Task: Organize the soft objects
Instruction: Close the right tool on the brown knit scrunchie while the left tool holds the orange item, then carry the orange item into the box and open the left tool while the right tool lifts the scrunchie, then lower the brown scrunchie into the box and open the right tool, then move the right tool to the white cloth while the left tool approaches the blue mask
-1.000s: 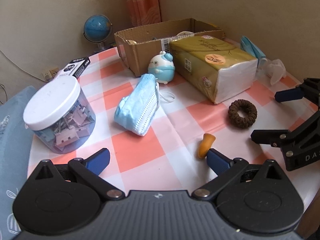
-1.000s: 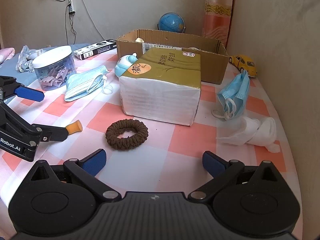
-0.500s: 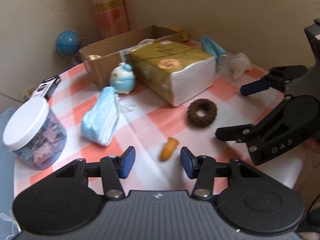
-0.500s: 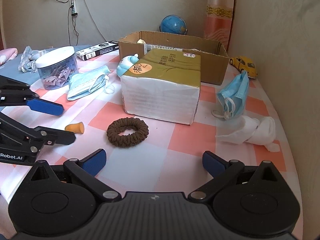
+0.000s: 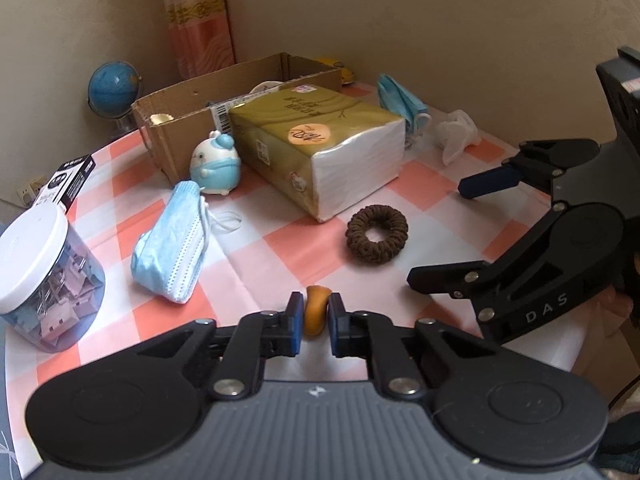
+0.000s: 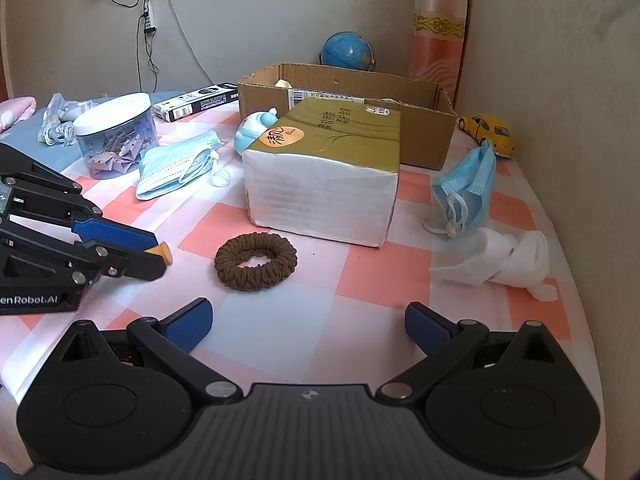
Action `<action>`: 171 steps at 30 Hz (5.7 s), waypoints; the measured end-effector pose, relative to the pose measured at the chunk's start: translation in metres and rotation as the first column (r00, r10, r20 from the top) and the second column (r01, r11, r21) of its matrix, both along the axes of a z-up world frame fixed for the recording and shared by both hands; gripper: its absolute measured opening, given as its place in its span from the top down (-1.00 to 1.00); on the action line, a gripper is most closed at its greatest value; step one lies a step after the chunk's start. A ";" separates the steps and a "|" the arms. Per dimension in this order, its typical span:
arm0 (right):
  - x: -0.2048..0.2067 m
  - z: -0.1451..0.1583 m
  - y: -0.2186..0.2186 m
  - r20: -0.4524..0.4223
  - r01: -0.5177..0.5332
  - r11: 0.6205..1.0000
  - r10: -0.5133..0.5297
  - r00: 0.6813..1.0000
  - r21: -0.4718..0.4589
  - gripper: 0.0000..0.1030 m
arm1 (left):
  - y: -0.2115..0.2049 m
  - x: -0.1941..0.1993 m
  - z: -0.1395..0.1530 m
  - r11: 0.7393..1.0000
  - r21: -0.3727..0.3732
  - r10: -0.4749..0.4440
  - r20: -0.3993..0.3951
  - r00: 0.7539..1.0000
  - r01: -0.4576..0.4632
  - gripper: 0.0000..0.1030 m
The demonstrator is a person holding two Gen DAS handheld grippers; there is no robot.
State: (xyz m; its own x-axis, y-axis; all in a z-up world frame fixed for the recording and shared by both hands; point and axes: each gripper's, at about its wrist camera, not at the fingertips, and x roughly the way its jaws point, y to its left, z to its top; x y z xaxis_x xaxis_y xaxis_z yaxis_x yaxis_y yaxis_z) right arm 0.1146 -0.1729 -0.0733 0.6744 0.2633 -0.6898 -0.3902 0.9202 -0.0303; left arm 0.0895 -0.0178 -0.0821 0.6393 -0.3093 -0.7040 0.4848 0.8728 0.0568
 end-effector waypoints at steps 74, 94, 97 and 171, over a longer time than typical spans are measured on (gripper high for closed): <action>0.012 0.087 -0.009 0.127 -0.064 0.998 0.064 0.990 -0.001 0.11 | 0.016 0.179 0.092 0.988 -0.125 0.113 0.166 0.980 -0.093 -0.80; 0.096 0.120 0.021 0.158 -0.106 0.994 0.108 0.981 -0.023 0.11 | 0.041 0.033 0.079 0.977 -0.112 0.199 0.173 0.965 -0.182 -0.99; 0.122 0.122 0.035 0.141 -0.113 0.993 0.115 0.983 -0.022 0.11 | 0.043 0.025 0.077 0.977 -0.131 0.188 0.159 0.969 -0.168 -0.99; 0.065 -0.010 -0.079 -0.040 0.288 0.957 -0.289 0.956 -0.029 -1.00 | 0.031 0.024 0.036 0.967 -0.125 0.221 -0.023 0.975 -0.223 -0.99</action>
State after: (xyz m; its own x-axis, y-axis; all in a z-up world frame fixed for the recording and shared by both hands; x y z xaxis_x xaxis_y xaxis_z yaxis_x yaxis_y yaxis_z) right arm 0.1794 -0.2514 -0.0832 0.6889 0.0462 -0.7234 -0.1095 0.9931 -0.0409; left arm 0.1131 0.0134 -0.0465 0.6958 -0.2467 -0.6745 0.2781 0.9584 -0.0636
